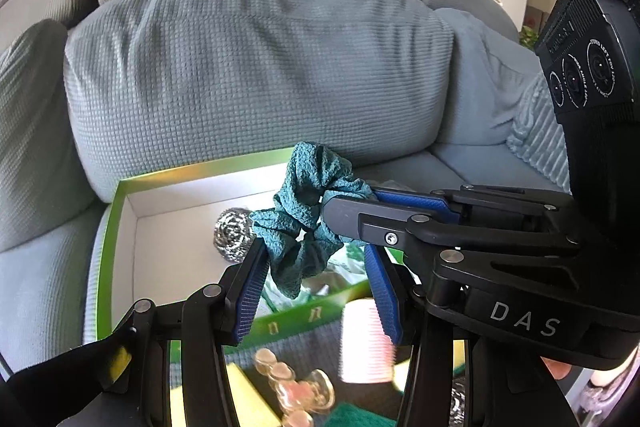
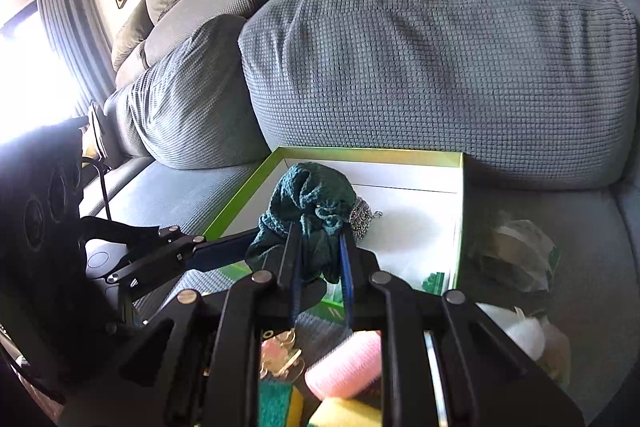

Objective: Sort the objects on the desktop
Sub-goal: 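Lift the scrunchie with the right gripper and carry it over the green box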

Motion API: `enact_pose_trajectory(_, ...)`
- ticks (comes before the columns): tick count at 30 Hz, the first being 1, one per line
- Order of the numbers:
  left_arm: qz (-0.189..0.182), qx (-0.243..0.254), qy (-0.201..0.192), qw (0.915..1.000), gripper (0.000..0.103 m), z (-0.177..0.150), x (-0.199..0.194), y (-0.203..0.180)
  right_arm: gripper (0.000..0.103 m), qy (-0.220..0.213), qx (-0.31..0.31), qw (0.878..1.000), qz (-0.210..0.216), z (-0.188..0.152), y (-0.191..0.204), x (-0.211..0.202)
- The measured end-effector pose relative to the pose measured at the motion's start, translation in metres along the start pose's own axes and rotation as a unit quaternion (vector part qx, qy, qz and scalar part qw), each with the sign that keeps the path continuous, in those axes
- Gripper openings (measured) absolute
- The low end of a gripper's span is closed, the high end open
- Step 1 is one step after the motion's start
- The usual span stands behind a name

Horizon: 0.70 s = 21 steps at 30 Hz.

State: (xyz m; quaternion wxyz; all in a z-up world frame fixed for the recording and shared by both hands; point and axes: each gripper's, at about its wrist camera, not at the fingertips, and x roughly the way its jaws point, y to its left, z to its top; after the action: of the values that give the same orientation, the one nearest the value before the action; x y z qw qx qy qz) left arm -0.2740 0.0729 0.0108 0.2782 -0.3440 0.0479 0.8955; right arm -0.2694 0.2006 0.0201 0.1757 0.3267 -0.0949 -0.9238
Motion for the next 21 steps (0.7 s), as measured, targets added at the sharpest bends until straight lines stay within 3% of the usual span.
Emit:
enact_pose_trajectory(15,0.0,-0.032,0.036,0.9988,0.05,0.002,0.042,0.023,0.017,0.031,0.01,0.999,-0.007,0.007,-0.015,0.047)
enact_pose_trajectory(17,-0.001,-0.041,0.044,0.9982,0.05,0.002,0.047,0.025,0.018,0.037,0.015,0.999,-0.01,0.007,-0.017,0.052)
enact_pose_trajectory(21,0.014,-0.06,0.066,0.9959,0.05,0.002,0.06,0.033,0.032,0.049,0.025,0.998,-0.025,0.008,-0.022,0.062)
